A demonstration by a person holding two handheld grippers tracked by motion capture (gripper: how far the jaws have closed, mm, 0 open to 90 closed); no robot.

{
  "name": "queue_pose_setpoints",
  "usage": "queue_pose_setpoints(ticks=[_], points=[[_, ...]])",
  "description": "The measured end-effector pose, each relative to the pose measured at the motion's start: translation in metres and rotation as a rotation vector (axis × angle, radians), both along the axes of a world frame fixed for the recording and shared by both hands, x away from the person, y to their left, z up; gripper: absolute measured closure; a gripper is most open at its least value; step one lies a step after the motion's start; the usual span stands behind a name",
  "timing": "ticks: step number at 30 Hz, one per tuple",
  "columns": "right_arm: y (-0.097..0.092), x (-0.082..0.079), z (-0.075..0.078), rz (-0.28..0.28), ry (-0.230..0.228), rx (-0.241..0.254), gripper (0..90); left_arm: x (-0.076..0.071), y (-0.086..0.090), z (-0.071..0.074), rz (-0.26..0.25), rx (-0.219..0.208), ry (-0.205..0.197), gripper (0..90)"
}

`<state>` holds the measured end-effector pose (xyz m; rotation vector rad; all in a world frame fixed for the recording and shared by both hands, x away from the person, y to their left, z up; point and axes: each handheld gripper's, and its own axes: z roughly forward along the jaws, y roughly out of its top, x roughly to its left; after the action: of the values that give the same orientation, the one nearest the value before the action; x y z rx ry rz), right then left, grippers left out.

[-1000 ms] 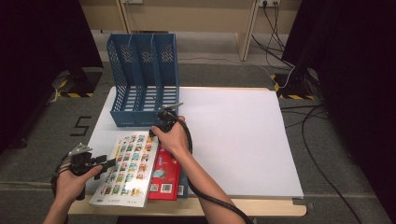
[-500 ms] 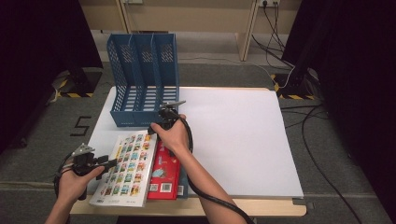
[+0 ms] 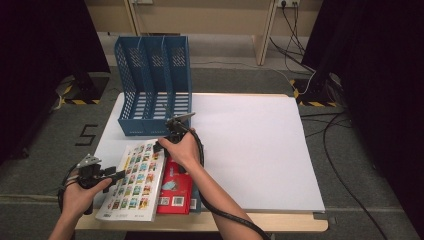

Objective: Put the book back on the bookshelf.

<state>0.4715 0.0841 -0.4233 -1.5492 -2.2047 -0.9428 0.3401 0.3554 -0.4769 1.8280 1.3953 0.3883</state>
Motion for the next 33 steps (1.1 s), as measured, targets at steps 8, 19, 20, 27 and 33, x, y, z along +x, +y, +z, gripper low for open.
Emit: queue_pose_setpoints(ticks=[8,19,20,27,33], points=[[0.001,0.000,0.013,0.006,0.027,0.081,66.2,0.001,0.007,0.003,-0.002,-0.097,-0.012,44.3],[0.012,0.000,0.026,0.000,0.031,0.048,68.0,-0.009,0.002,0.038,-0.021,-0.073,-0.094,40.9],[0.012,0.000,0.026,0.000,0.031,0.048,68.0,-0.009,0.000,0.041,-0.024,-0.076,-0.099,40.9],[0.024,-0.003,0.039,0.011,0.010,0.067,69.5,-0.009,-0.015,0.057,-0.052,-0.085,-0.114,36.7],[0.036,-0.002,0.050,0.036,-0.005,0.062,70.7,-0.009,-0.018,0.066,-0.073,-0.110,-0.117,36.4]])
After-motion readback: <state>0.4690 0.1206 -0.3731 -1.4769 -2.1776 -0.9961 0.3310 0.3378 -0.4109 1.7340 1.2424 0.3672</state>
